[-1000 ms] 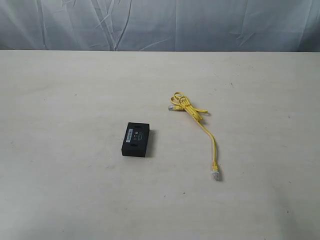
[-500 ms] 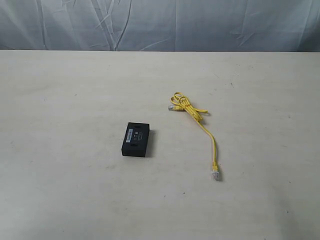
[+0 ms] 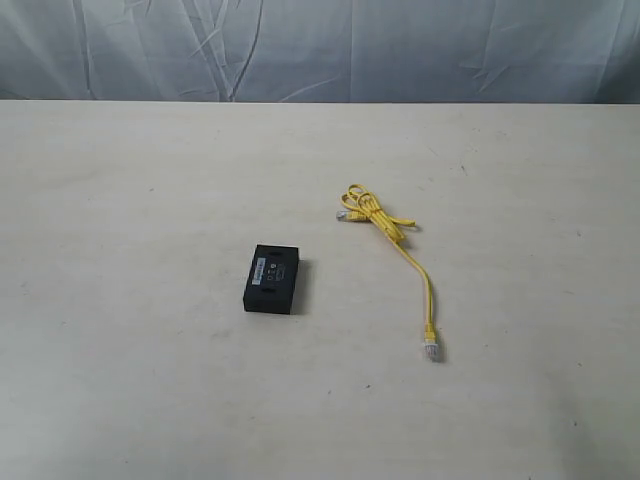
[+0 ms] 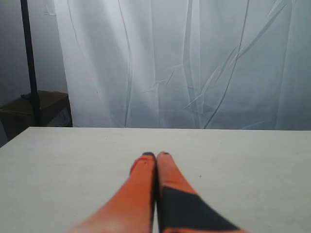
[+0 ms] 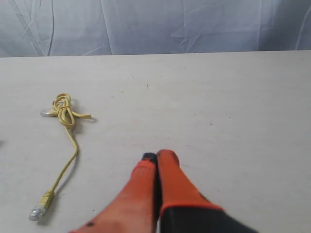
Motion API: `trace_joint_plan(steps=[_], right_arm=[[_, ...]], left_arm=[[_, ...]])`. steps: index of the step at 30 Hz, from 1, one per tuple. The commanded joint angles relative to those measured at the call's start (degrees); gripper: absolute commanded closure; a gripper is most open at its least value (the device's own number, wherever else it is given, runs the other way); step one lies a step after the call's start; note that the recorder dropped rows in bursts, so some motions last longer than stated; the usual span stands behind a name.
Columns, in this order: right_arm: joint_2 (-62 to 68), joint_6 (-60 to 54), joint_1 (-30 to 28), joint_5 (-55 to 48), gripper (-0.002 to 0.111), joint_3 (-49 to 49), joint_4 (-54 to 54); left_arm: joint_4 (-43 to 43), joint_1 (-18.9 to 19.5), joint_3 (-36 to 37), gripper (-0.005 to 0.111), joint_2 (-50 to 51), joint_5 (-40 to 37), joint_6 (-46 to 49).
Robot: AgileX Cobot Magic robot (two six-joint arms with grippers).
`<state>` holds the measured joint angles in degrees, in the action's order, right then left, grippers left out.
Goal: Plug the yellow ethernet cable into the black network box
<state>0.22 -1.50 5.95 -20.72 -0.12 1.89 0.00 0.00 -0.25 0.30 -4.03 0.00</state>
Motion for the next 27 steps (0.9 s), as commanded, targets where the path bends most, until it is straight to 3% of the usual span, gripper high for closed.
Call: trace_joint_plan(steps=[1, 7, 17, 27], right_arm=[[-0.2, 0.0, -0.3, 0.6, 0.109, 0.1, 0.1], [-0.2, 0.0, -0.3, 3.7, 0.109, 0.1, 0.1], [-0.2, 0.0, -0.3, 33.2, 0.109, 0.1, 0.1], [-0.2, -0.5, -0.3, 47.3, 0.109, 0.1, 0.1]], left_arm=[[0.0, 0.1, 0.3, 0.107, -0.3, 1.0, 0.0], [3.0, 0.1, 0.3, 0.107, -0.3, 1.5, 0.0], [3.0, 0.1, 0.3, 0.107, -0.3, 1.2, 0.0], [3.0, 0.1, 0.3, 0.107, -0.3, 1.2, 0.0]])
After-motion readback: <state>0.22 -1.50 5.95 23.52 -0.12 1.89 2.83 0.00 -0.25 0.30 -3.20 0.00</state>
